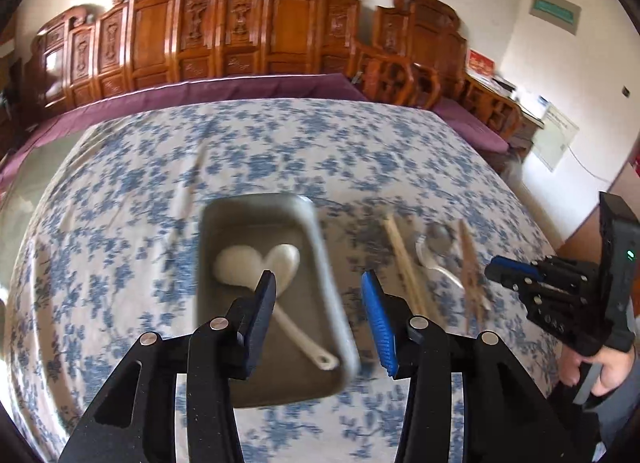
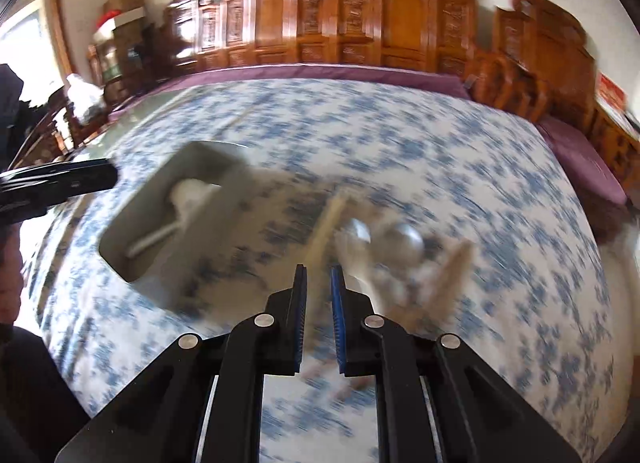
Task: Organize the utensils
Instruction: 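Grasp one wooden chopstick with each tool from the bundle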
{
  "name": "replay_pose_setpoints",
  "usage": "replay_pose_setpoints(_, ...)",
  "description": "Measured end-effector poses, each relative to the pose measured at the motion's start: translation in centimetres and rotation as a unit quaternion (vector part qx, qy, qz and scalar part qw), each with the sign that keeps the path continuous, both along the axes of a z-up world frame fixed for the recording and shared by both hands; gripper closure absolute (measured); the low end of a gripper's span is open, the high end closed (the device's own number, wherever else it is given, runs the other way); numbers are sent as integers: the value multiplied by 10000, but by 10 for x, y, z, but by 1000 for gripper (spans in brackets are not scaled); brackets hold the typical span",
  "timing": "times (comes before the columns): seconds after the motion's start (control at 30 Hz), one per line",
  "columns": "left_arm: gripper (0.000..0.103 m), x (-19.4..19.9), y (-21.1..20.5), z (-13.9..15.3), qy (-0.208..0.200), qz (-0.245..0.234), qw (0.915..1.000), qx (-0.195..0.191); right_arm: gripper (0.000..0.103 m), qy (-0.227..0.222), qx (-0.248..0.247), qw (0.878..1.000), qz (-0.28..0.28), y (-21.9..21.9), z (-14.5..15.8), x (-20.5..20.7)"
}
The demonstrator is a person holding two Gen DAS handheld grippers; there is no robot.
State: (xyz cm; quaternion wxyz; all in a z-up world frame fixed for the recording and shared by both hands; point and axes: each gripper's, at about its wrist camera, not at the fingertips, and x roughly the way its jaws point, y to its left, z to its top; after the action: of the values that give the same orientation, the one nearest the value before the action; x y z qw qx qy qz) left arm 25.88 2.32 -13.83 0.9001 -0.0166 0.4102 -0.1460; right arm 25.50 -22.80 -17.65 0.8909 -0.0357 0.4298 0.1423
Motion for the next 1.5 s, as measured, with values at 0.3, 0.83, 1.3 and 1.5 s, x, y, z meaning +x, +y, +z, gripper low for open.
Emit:
replay_pose_setpoints(0.3, 60, -5, -56, -12, 96, -330, 9994, 91, 89, 277, -103, 9987, -405, -44, -41, 16)
replay_pose_setpoints(0.83, 60, -7, -104, -53, 456, -656, 9958, 442, 77, 582, -424, 9954, -636, -47, -78, 42)
replay_pose_setpoints(1.3, 60, -7, -121, -71, 617, -779, 9942, 412, 97, 631, -346, 9920, -1033, -84, -70, 43)
replay_pose_setpoints(1.5, 60, -7, -138, -78, 727, -890, 9931, 236, 97, 496, -225, 9898, -1313, -105, -61, 40)
